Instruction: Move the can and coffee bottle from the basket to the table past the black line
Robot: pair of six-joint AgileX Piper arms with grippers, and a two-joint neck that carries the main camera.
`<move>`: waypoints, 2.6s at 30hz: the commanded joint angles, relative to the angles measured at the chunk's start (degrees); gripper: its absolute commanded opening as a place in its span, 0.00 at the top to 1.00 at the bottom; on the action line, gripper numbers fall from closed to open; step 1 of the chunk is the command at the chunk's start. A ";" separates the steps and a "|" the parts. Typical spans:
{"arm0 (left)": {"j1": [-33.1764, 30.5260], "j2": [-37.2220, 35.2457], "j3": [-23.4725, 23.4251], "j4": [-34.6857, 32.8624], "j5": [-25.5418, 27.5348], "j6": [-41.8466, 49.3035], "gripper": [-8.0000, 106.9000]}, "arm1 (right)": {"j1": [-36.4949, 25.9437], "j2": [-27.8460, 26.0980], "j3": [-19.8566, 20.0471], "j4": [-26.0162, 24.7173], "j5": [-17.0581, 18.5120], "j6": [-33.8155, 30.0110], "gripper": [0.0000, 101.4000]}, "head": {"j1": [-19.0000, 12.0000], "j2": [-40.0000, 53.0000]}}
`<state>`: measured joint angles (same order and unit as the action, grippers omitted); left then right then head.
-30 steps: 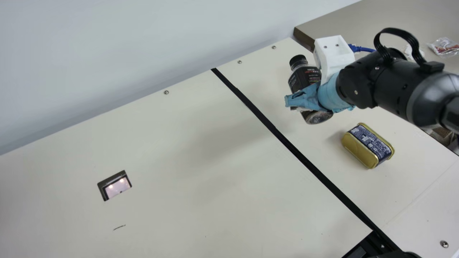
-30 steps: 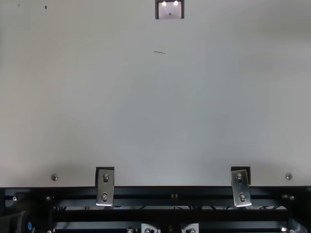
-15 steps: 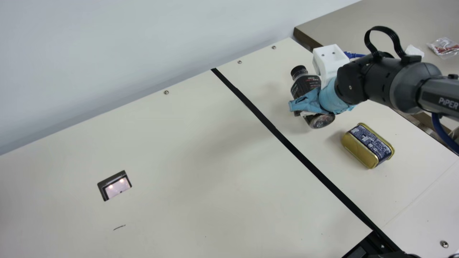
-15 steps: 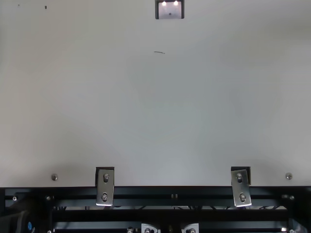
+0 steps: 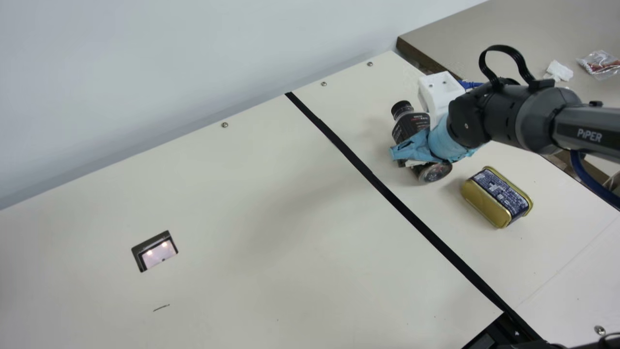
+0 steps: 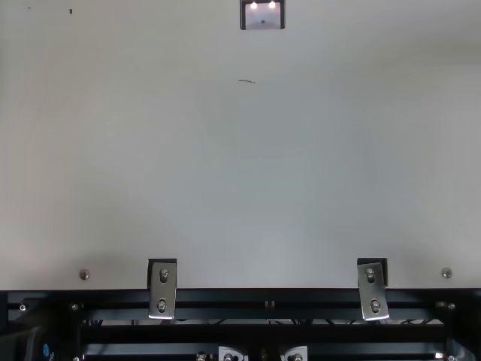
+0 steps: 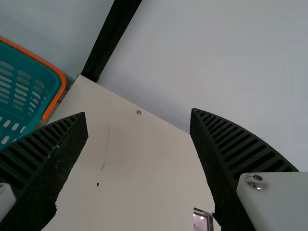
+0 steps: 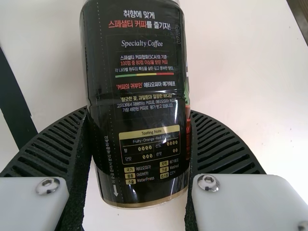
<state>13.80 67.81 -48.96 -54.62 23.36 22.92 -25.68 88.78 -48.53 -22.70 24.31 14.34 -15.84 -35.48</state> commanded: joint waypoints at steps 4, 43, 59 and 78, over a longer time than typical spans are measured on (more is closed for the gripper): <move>0.00 0.00 0.00 0.00 0.00 0.00 0.15 | 0.07 -0.12 0.48 0.18 -0.14 -0.23 0.99 | -1.24 -0.71; 0.00 0.00 0.00 0.00 0.00 0.00 0.15 | 5.39 -25.12 -3.50 18.96 11.86 -12.83 0.00 | -0.87 2.51; 0.00 0.00 0.00 0.00 0.00 0.00 0.15 | 8.68 -29.35 -3.99 32.10 16.21 -21.12 0.00 | -0.81 7.37; -8.32 -19.25 11.17 10.85 -7.93 5.97 0.15 | 12.29 -45.40 4.06 35.17 14.26 -25.71 0.00 | -0.81 7.37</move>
<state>6.06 52.15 -40.10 -45.69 15.87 28.74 -13.45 46.45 -45.83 12.21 39.02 -10.68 -15.84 -28.45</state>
